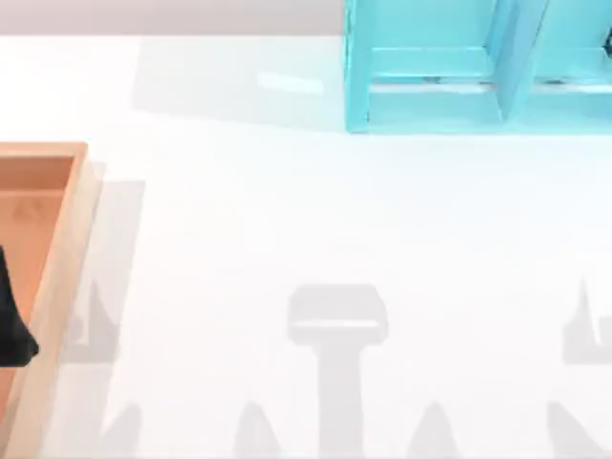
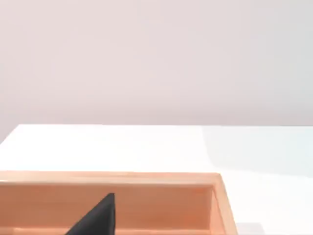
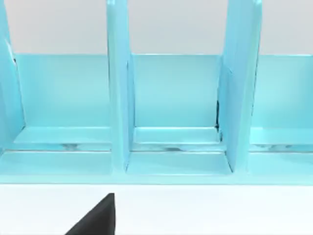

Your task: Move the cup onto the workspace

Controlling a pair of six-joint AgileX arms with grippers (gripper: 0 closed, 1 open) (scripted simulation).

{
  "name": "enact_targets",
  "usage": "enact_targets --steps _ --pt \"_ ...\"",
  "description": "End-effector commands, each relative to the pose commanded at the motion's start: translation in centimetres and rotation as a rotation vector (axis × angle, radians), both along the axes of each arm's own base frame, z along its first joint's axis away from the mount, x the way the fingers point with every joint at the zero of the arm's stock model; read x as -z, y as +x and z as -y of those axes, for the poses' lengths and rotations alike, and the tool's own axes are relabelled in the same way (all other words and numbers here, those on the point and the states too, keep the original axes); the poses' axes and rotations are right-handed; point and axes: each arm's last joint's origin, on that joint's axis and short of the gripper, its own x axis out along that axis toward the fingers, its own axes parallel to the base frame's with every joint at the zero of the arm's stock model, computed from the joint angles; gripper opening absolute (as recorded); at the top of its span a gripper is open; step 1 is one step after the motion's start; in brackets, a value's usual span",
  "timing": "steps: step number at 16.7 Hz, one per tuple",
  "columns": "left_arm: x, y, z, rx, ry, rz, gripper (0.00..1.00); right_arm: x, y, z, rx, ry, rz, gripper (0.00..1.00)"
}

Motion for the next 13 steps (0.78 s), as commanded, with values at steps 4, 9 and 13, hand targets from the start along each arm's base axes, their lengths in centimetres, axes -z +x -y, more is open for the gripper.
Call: enact_targets --steps 4,9,13 --pt "-0.6 0.0 -0.1 -0.013 0.013 -0.034 1.00 0.0 0.0 0.0 0.000 0.000 0.000 1.00" --pt "-4.2 0.8 -1.0 -0.070 0.085 -0.325 1.00 0.0 0.0 0.0 0.000 0.000 0.000 1.00" --pt "-6.5 3.1 -2.5 -0.085 0.118 -0.793 1.00 0.0 0.0 0.0 0.000 0.000 0.000 1.00"
